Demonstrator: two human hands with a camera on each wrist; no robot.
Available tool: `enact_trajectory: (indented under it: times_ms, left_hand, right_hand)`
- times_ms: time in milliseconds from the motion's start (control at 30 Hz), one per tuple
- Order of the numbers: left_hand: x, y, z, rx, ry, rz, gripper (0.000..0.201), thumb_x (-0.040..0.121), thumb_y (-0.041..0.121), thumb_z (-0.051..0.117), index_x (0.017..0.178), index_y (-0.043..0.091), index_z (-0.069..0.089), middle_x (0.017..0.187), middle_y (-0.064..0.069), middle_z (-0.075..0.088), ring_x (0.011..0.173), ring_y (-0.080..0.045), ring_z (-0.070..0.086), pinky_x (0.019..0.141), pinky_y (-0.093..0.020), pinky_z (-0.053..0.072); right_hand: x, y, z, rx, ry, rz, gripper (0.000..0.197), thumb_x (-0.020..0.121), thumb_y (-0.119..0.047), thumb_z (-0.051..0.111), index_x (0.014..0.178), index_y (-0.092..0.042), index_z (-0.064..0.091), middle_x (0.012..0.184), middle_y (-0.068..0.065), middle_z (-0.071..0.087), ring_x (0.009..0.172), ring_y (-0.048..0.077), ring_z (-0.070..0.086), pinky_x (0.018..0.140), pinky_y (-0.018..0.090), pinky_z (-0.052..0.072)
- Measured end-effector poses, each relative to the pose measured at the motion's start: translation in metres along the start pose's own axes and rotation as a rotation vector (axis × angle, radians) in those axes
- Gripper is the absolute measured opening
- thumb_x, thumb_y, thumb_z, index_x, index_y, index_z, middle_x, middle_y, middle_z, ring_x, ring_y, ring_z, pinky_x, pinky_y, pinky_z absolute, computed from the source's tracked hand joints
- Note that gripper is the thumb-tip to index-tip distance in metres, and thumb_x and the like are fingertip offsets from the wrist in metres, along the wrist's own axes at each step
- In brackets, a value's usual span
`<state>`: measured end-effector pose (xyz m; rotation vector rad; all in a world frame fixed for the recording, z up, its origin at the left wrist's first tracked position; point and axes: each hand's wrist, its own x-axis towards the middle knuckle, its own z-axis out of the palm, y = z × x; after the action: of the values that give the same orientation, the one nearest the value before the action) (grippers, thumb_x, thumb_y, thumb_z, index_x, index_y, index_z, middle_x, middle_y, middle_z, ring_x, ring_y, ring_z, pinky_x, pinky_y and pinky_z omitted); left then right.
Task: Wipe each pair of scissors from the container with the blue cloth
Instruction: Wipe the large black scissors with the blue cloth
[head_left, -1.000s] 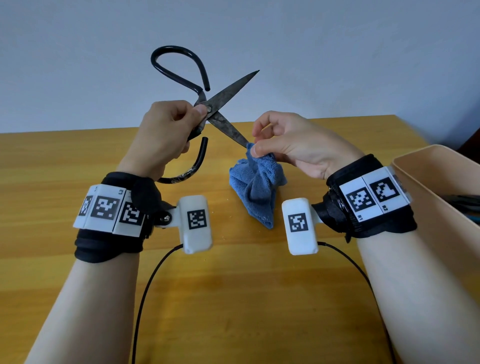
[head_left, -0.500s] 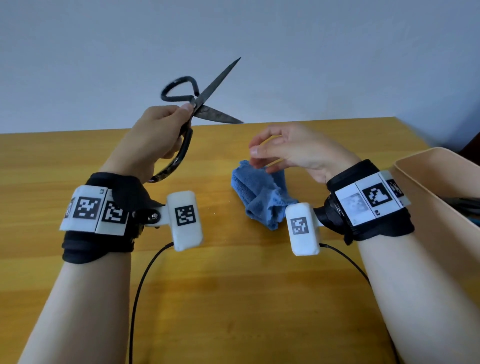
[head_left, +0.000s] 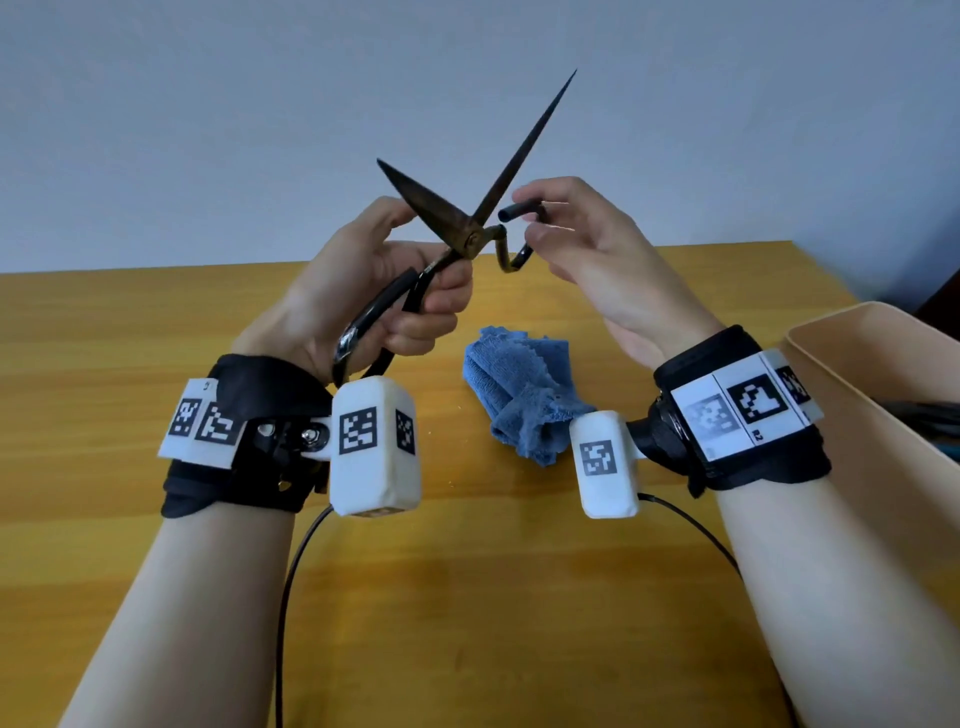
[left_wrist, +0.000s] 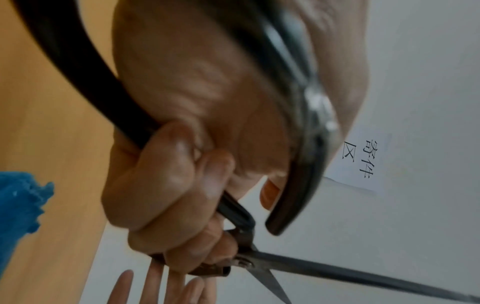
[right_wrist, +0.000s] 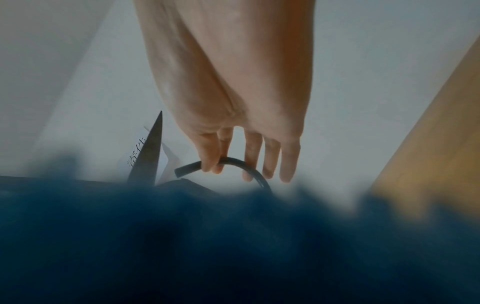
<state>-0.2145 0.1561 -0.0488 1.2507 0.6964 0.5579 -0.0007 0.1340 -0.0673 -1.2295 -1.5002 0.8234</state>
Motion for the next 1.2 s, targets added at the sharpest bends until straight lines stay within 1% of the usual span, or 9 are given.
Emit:
enact_trajectory:
  times_ms: [100, 267, 400, 500, 633, 767, 867, 967, 1200]
  left_hand:
    - [0.0, 0.001, -0.002, -0.025, -0.034, -0.012, 0.063, 0.1, 0.056, 0.019, 0.075, 0.009, 0.052, 0.07, -0.003, 0.032, 0.045, -0.011, 0.015, 0.043, -0.026, 0.01]
    - [-0.001, 0.004, -0.003, -0.009, 0.008, 0.01, 0.078, 0.1, 0.061, 0.02, 0.087, 0.0, 0.067, 0.067, -0.008, 0.045, 0.043, -0.015, 0.031, 0.037, -0.021, 0.027]
    - [-0.003, 0.002, -0.007, 0.076, 0.183, 0.055, 0.066, 0.107, 0.05, 0.023, 0.098, 0.002, 0.067, 0.071, -0.01, 0.057, 0.054, -0.023, 0.053, 0.054, -0.031, 0.053]
    - [-0.005, -0.001, -0.016, 0.088, 0.312, 0.104, 0.051, 0.108, 0.042, 0.033, 0.096, 0.004, 0.065, 0.082, -0.014, 0.068, 0.072, -0.03, 0.069, 0.069, -0.037, 0.06]
    - [-0.008, -0.003, -0.024, 0.216, 0.444, 0.107, 0.039, 0.106, 0.038, 0.045, 0.098, 0.008, 0.07, 0.095, -0.008, 0.075, 0.09, -0.027, 0.075, 0.078, -0.031, 0.057]
    - [-0.009, -0.009, -0.031, 0.265, 0.53, 0.181, 0.028, 0.109, 0.024, 0.044, 0.101, 0.011, 0.068, 0.107, -0.01, 0.075, 0.105, -0.027, 0.073, 0.098, -0.041, 0.055]
    - [-0.007, -0.01, -0.03, 0.257, 0.568, 0.199, 0.029, 0.11, 0.024, 0.039, 0.096, 0.015, 0.063, 0.118, -0.009, 0.073, 0.111, -0.023, 0.071, 0.102, -0.049, 0.053]
    - [-0.004, -0.01, -0.021, 0.302, 0.516, 0.141, 0.029, 0.111, 0.023, 0.037, 0.1, 0.015, 0.063, 0.119, -0.001, 0.074, 0.114, -0.018, 0.069, 0.103, -0.049, 0.052]
    - [0.01, -0.017, 0.004, 0.449, 0.379, 0.09, 0.031, 0.109, 0.024, 0.043, 0.106, 0.012, 0.071, 0.116, 0.003, 0.075, 0.112, -0.015, 0.069, 0.102, -0.045, 0.053]
  right_hand:
    - [0.0, 0.002, -0.005, -0.003, 0.003, -0.004, 0.012, 0.1, -0.018, 0.057, 0.107, -0.019, 0.067, 0.083, -0.02, 0.063, 0.087, 0.005, 0.054, 0.099, 0.036, 0.047]
    - [0.001, 0.001, -0.012, 0.182, -0.075, 0.092, 0.013, 0.102, -0.016, 0.054, 0.094, -0.019, 0.064, 0.092, -0.004, 0.055, 0.086, 0.013, 0.053, 0.087, 0.036, 0.051]
    - [0.002, 0.002, -0.011, 0.188, -0.031, 0.167, 0.021, 0.103, -0.018, 0.053, 0.083, -0.02, 0.06, 0.09, -0.008, 0.052, 0.081, 0.013, 0.048, 0.068, 0.026, 0.04]
    - [0.003, 0.002, -0.014, 0.2, 0.013, 0.224, 0.024, 0.103, -0.023, 0.053, 0.08, -0.019, 0.056, 0.089, -0.007, 0.049, 0.076, 0.011, 0.044, 0.069, 0.025, 0.042]
    - [0.004, 0.003, -0.017, 0.309, 0.096, 0.32, 0.029, 0.102, -0.028, 0.055, 0.075, -0.019, 0.053, 0.078, -0.007, 0.043, 0.075, 0.014, 0.041, 0.07, 0.028, 0.043]
    - [0.006, 0.002, -0.017, 0.468, 0.171, 0.419, 0.022, 0.101, -0.028, 0.058, 0.08, -0.021, 0.057, 0.069, -0.007, 0.04, 0.069, 0.013, 0.042, 0.07, 0.028, 0.044]
    - [0.008, 0.003, -0.014, 0.52, 0.174, 0.477, 0.03, 0.098, -0.036, 0.06, 0.073, -0.021, 0.055, 0.062, -0.007, 0.04, 0.068, 0.013, 0.045, 0.085, 0.033, 0.048]
    - [0.009, 0.002, -0.005, 0.677, 0.132, 0.494, 0.039, 0.101, -0.038, 0.054, 0.067, -0.019, 0.048, 0.058, -0.004, 0.037, 0.065, 0.017, 0.048, 0.09, 0.049, 0.055]
    - [0.009, 0.002, 0.016, 0.812, 0.126, 0.468, 0.046, 0.104, -0.04, 0.045, 0.064, -0.017, 0.039, 0.078, 0.006, 0.043, 0.078, 0.027, 0.063, 0.088, 0.064, 0.052]
